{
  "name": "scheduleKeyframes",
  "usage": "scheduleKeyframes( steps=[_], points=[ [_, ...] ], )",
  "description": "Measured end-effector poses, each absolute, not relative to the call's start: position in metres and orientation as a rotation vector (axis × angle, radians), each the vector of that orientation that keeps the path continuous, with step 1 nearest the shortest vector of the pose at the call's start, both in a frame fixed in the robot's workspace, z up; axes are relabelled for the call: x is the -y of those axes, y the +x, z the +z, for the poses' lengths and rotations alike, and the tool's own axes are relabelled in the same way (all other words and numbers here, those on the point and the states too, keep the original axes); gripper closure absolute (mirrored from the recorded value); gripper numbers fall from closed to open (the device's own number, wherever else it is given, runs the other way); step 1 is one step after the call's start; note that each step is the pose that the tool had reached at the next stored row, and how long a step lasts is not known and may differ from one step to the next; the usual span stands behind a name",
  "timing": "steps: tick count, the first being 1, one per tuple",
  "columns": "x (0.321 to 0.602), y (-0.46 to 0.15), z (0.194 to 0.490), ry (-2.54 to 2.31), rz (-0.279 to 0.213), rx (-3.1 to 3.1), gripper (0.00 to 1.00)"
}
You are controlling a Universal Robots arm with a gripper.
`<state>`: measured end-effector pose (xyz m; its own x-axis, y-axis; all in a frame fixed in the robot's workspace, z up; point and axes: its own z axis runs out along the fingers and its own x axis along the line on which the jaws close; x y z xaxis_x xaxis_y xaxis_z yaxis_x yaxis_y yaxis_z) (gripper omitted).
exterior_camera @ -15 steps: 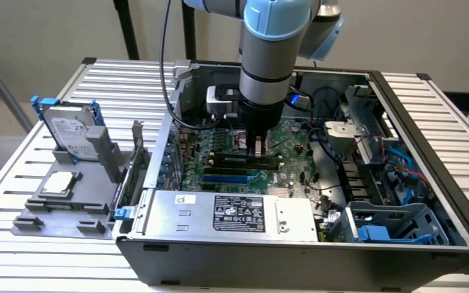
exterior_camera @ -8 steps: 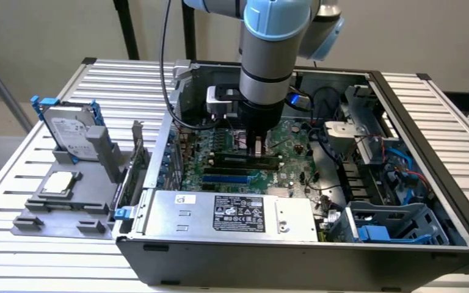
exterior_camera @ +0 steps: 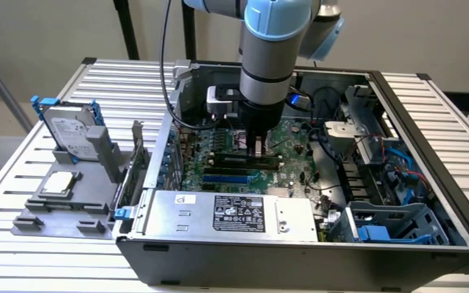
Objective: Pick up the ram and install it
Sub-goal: 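Insert the ram into the slot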
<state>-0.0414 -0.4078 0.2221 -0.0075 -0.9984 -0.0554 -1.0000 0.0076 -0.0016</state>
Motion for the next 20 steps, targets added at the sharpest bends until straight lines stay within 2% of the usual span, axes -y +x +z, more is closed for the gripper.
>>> scheduleKeyframes(
  steps=[20],
  points=[
    [0.4091, -0.0410, 0.2222, -2.185, 0.061, -2.202, 0.86]
  ],
)
